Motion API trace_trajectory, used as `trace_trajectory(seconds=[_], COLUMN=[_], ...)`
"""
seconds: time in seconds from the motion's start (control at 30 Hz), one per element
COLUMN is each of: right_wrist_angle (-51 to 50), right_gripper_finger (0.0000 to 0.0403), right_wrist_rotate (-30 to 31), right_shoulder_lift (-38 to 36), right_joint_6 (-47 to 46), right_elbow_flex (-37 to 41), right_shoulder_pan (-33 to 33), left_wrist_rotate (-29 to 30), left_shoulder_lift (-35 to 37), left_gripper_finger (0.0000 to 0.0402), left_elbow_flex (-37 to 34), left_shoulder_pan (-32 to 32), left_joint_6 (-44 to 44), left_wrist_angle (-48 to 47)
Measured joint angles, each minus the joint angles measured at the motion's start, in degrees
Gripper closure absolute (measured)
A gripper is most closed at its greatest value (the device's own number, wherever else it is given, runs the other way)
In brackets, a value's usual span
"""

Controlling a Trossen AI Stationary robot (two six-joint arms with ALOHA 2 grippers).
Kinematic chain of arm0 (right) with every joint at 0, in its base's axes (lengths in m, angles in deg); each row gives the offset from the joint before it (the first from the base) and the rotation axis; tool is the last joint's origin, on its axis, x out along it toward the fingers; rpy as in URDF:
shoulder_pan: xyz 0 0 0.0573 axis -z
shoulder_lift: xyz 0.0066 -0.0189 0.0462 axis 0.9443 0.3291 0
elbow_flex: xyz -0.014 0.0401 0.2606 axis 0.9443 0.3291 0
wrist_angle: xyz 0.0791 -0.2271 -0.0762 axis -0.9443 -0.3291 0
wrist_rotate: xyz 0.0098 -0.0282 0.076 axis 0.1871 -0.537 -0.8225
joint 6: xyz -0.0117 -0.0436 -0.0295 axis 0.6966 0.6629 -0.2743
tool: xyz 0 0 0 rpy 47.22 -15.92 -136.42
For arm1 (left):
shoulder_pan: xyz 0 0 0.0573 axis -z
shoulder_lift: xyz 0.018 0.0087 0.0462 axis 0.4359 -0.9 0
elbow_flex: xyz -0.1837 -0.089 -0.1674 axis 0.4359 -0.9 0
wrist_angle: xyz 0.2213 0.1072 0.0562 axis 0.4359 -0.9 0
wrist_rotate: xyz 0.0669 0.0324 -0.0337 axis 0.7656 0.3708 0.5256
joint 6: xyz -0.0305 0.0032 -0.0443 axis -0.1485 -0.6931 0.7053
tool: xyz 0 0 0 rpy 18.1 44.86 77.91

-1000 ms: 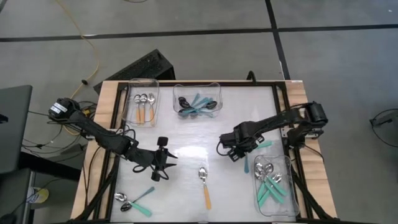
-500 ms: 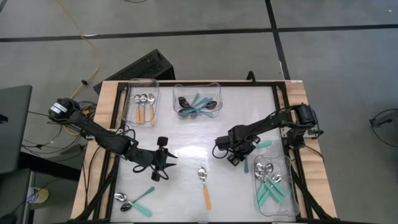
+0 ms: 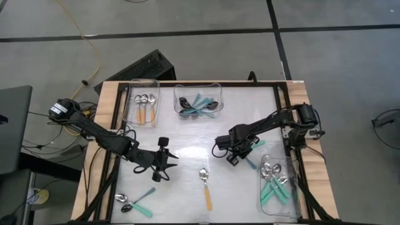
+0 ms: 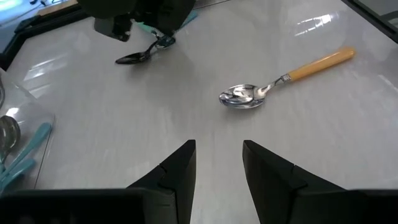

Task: Sort silverware by color (type)
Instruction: Put the blue spoon into the top middle transparent bin

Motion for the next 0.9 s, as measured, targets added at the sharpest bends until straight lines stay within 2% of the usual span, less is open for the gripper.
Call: trace_trajectory(seconds=[0.13,0.37,0.43,0.57,0.67,0.77,0.9], right_wrist_angle=[1.26,2.03,4.08,11.13,19.13,23.05,20.13], right_gripper_finger=[0.0377,0.0372,0.0373,0.0373,0.0373,0.0373,0.0373], right_wrist_rotate=[6.60,12.14,15.05,18.21,18.86,19.62,19.71], right_shoulder_lift=[-1.89,-9.60,-10.78,-10.12,-6.83,-1.89,5.77], right_joint_6=[0.04,4.56,10.78,29.35,42.59,53.32,61.37], right_elbow_flex=[-2.35,-10.59,-13.70,-19.72,-24.25,-29.56,-37.58], right_shoulder_pan=[0.39,1.79,3.12,7.03,10.24,13.16,16.57], left_wrist_rotate=[-0.17,-0.70,-0.71,-0.91,-1.32,-1.51,-1.55], left_shoulder_lift=[0.00,0.01,0.02,0.02,0.02,0.02,0.02], left_gripper_finger=[0.0284,0.0284,0.0284,0.0284,0.0284,0.0284,0.0284], left_elbow_flex=[-0.01,-0.01,-0.01,-0.01,0.00,0.01,0.01], left_shoulder_pan=[0.00,0.00,0.00,0.00,0.00,0.00,0.00], left_joint_6=[0.60,0.81,0.81,0.83,0.84,2.21,5.11], left_wrist_angle=[-0.20,-0.20,-0.15,1.03,2.41,2.91,1.36])
